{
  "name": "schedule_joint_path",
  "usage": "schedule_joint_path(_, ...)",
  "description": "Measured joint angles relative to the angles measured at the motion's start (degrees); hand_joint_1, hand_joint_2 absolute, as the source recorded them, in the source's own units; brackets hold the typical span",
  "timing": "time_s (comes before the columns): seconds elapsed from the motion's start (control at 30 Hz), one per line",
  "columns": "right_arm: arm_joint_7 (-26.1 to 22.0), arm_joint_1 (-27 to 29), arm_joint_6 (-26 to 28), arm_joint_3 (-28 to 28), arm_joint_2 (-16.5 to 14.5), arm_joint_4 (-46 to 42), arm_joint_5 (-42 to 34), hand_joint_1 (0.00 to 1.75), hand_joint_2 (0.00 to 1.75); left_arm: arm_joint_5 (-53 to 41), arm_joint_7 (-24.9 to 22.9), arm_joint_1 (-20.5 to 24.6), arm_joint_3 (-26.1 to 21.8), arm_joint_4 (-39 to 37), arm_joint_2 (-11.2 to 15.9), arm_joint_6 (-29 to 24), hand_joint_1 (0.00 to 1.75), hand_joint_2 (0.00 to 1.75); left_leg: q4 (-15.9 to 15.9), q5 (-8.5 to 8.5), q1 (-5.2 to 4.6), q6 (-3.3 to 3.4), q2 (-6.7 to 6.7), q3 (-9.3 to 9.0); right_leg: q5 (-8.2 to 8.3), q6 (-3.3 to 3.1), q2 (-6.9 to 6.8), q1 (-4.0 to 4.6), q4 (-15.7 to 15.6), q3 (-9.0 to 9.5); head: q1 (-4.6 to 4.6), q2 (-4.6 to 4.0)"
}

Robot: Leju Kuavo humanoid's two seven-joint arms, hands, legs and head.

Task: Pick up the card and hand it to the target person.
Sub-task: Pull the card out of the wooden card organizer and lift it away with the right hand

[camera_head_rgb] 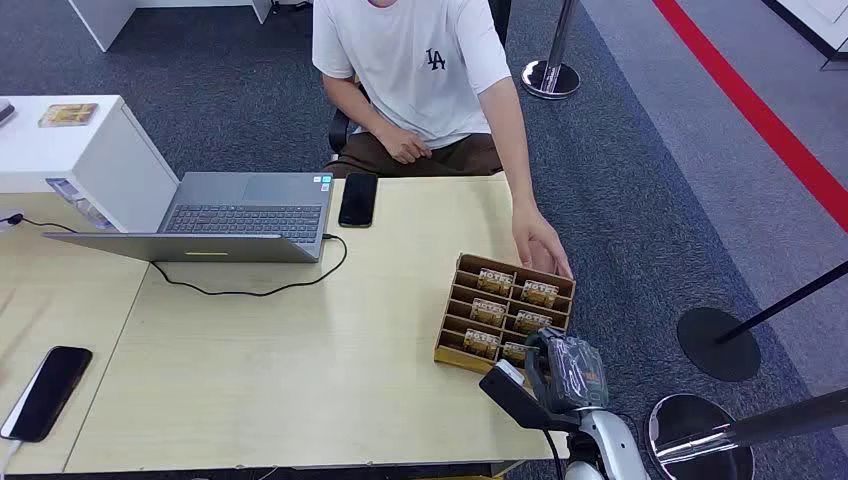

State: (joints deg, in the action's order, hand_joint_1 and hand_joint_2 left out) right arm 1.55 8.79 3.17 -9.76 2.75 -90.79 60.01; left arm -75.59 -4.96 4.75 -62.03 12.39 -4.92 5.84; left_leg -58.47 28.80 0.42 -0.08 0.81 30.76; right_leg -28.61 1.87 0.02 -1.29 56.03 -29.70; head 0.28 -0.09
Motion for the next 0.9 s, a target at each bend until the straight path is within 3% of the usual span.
schedule_joint_path(0.9, -7.7, 0.2, 1.1, 4.8, 0.2, -10.5, -7.7, 1.47, 1.75, 1.0, 0.5, 0.0, 0.0, 0.0, 0.0, 0.0, 0.00, 1.75, 0.0, 0.00, 0.00, 0.00, 0.00, 0.04, 0.00, 0.00, 0.00, 0.00, 0.0, -0.02, 0.00, 0.00)
